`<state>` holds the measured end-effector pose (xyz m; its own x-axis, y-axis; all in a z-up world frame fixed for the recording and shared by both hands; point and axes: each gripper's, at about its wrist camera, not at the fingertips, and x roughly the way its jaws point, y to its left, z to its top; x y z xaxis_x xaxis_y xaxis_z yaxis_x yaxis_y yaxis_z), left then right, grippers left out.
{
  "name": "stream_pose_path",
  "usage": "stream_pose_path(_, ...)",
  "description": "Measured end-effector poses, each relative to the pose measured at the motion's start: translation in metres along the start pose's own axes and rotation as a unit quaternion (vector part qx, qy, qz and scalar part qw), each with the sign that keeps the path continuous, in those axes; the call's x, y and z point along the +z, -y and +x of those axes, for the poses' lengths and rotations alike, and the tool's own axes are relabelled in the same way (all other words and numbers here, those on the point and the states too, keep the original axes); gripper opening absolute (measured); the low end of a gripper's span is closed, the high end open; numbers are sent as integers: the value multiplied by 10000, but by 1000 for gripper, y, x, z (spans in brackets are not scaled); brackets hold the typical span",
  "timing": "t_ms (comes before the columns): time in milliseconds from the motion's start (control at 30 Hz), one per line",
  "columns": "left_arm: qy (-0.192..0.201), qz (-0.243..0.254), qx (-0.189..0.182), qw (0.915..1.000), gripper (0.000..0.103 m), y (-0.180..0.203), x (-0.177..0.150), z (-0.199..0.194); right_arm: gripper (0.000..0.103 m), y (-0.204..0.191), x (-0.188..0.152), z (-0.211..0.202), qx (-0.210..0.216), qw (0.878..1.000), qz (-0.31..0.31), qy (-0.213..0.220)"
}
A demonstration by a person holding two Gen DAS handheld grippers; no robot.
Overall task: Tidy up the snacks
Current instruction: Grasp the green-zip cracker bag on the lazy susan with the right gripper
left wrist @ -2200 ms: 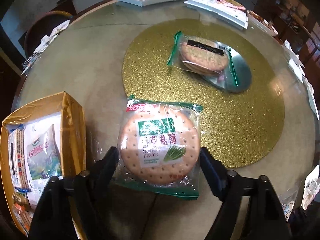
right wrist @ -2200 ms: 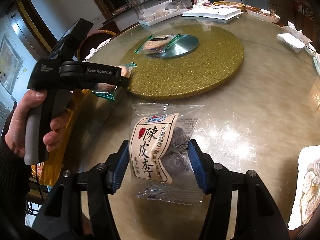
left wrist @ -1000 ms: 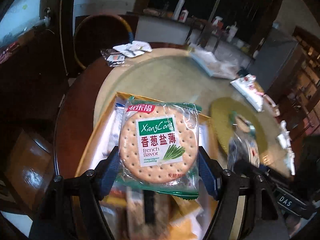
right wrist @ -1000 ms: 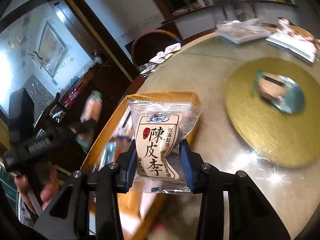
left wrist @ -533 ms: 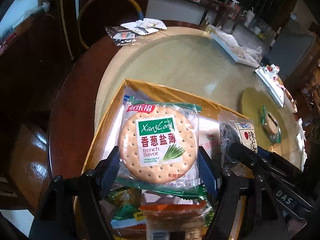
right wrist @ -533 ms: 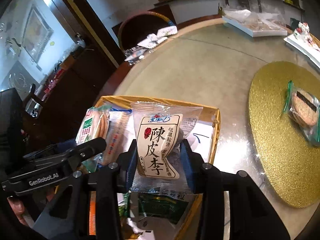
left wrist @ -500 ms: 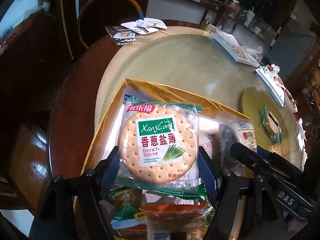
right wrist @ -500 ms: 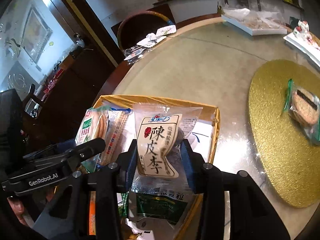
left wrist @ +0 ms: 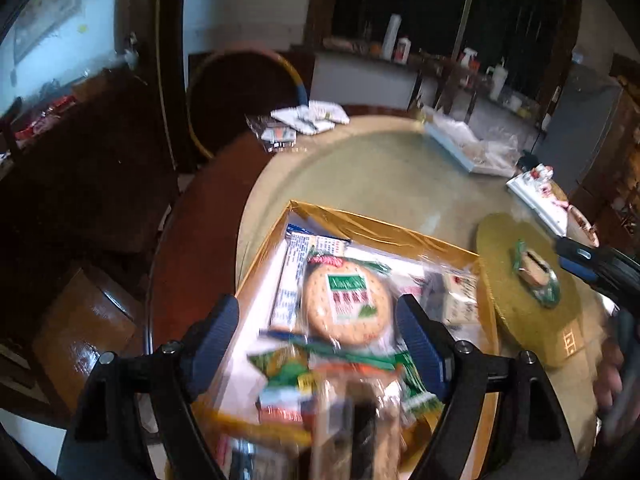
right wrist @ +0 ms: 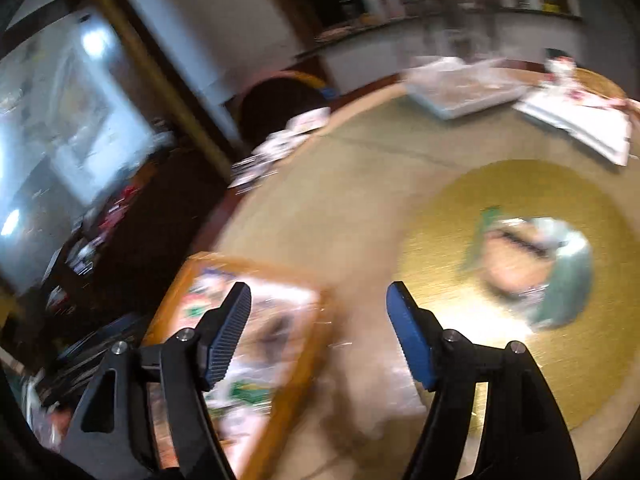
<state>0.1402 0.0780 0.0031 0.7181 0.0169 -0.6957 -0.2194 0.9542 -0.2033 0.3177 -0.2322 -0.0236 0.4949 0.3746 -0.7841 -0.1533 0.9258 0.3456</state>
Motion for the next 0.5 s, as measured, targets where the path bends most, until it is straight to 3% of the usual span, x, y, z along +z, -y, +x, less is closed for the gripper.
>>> stream_pose_path(67, 57, -39, -172, 9998, 81, 2, -11, -12, 71, 22, 9, 8, -340, 9993, 140, -56)
stream_pose_path(167, 2, -54, -555, 9984, 81, 5, -30, -26, 71, 59, 26, 33, -549, 9947, 719, -497)
stream_pose_path(267, -18, -95, -810, 9967, 81, 9, -45, -37, 71, 74, 43, 53, -1257, 9896, 519, -466)
stream_pose_path(400, -36, 106, -802, 9967, 81, 16, -47, -43, 71, 90, 56, 80, -1511, 9856, 492, -586)
stream_pose_path(500, 23, 141, -807, 9966, 81, 18, -49, -46, 71, 105, 54, 82, -1050, 9896, 775, -601)
